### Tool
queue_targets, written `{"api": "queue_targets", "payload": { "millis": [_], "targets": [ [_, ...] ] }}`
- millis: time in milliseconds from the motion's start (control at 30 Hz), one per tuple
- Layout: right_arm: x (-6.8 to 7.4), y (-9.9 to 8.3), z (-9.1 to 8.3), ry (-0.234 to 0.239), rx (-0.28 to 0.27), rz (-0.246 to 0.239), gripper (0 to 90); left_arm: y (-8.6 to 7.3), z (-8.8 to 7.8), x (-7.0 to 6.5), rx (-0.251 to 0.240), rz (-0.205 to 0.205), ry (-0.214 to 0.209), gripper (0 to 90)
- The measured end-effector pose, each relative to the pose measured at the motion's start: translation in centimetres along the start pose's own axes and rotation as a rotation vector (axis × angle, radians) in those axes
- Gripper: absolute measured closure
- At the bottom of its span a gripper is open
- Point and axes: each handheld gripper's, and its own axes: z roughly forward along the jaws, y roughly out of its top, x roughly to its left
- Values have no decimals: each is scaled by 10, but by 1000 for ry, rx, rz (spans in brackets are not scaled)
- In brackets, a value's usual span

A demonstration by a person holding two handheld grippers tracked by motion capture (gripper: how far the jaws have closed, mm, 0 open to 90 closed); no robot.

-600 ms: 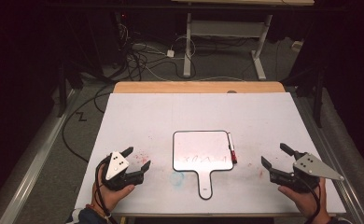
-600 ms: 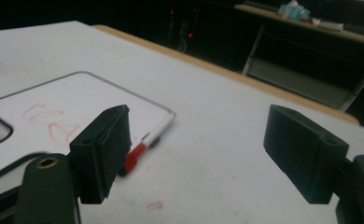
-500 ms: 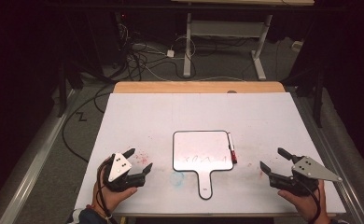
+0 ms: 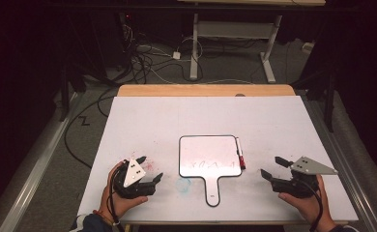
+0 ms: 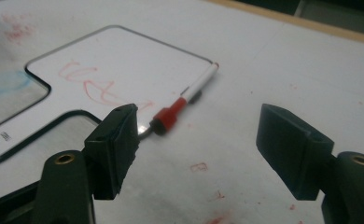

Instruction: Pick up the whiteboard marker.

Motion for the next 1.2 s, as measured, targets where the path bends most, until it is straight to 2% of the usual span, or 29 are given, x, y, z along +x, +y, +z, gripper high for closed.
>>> {"api": "queue_targets", "payload": {
  "millis": [33, 100, 167, 200, 300, 367, 400, 467, 500, 533, 567, 633, 700, 767, 800, 867, 1033, 1067, 1200],
  "targets": [
    [0, 5, 9, 8, 26, 0, 342, 0, 0, 0, 1, -1, -1, 223],
    [0, 7, 13, 7, 36, 0, 338, 1, 1, 0, 2, -3, 1, 224],
    [-2, 15, 23, 29, 57, 3, 368, 0, 3, -1, 12, 0, -5, 225],
    [-5, 23, 34, 57, 56, 26, 373, 0, 4, -1, 21, 7, -6, 225],
    [-7, 32, 45, 54, 79, 32, 379, 0, 5, -2, 33, 18, -11, 224],
    [-10, 40, 59, 74, 101, 59, 396, -1, 6, -2, 40, 23, -4, 225],
    [-14, 45, 70, 60, 123, 78, 403, -2, 6, -2, 46, 21, -5, 225],
    [-20, 49, 87, 72, 156, 106, 423, -2, 6, -2, 52, 21, -1, 225],
    [-22, 50, 93, 58, 171, 117, 428, -3, 6, -2, 55, 20, -8, 225],
    [-25, 51, 102, 63, 187, 141, 433, -3, 5, -3, 57, 22, -9, 225],
    [-27, 51, 110, 97, 209, 158, 451, -3, 5, -3, 56, 25, -7, 225],
    [-30, 50, 121, 71, 238, 170, 464, -4, 4, -3, 59, 25, -11, 224],
    [-32, 48, 129, 92, 257, 187, 486, -4, 4, -4, 65, 27, -13, 225],
    [-33, 47, 134, 88, 263, 194, 559, -5, 4, -4, 68, 28, -16, 225],
    [-34, 46, 137, 103, 279, 199, 586, -5, 4, -4, 71, 29, -15, 225],
    [-33, 44, 140, 94, 298, 195, 638, -5, 5, -5, 80, 32, -16, 224],
    [-34, 43, 138, 128, 277, 225, 747, -4, 7, -6, 87, 31, -28, 225],
    [-32, 44, 137, 135, 272, 216, 808, -4, 8, -6, 87, 28, -30, 225],
    [-27, 45, 136, 124, 269, 191, 813, 2, 13, -8, 75, 20, -50, 225]
  ]
}}
